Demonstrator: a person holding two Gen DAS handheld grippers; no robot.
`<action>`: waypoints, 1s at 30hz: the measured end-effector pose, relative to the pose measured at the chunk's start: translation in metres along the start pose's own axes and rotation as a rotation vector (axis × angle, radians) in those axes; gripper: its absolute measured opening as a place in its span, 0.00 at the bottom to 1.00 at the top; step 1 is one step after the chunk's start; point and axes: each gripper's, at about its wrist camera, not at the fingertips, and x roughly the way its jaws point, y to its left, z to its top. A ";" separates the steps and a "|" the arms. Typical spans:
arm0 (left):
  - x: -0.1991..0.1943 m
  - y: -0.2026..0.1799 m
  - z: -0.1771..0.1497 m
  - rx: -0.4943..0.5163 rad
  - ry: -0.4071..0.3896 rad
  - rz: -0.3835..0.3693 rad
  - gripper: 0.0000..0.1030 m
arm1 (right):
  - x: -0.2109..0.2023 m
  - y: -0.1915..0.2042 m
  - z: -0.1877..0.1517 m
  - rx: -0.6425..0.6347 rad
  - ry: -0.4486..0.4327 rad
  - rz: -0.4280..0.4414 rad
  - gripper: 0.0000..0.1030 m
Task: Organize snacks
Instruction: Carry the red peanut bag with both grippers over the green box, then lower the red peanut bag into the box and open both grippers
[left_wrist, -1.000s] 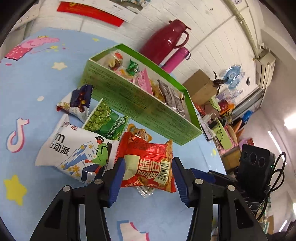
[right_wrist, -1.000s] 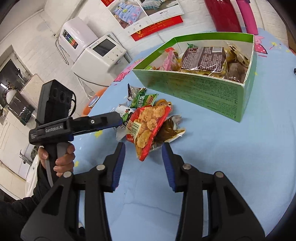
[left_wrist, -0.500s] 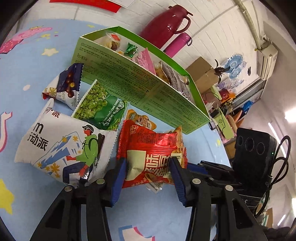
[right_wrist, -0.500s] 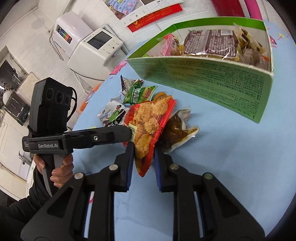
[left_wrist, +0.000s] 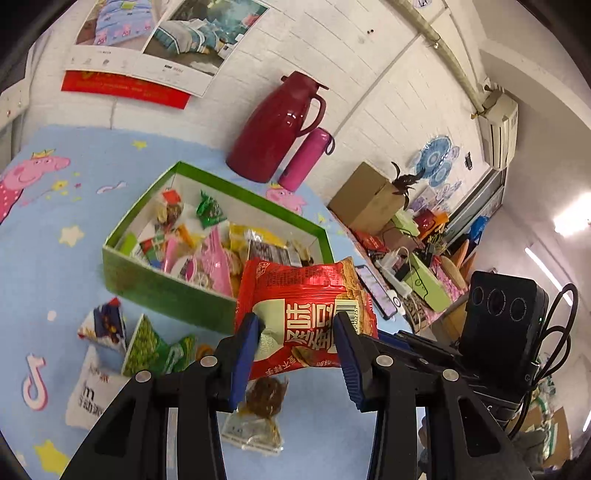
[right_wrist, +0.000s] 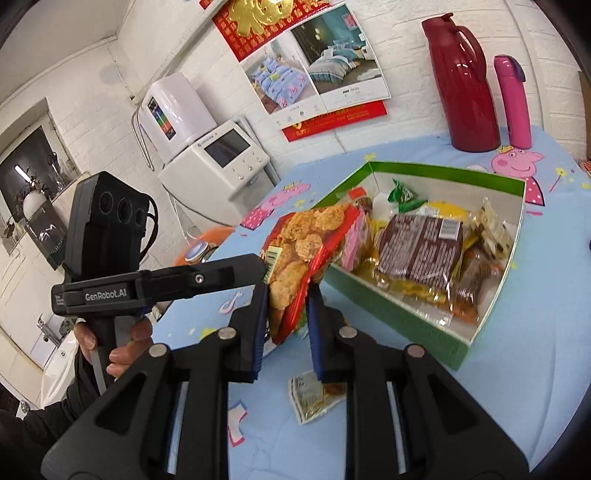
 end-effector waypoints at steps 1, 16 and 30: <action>0.003 -0.001 0.009 0.009 -0.009 0.009 0.41 | 0.002 -0.003 0.006 0.002 -0.011 0.002 0.22; 0.072 0.036 0.085 0.000 0.002 0.149 0.61 | 0.070 -0.078 0.059 0.095 -0.071 -0.080 0.37; 0.035 0.051 0.052 -0.051 -0.107 0.380 0.93 | 0.042 -0.070 0.037 0.089 -0.088 -0.163 0.80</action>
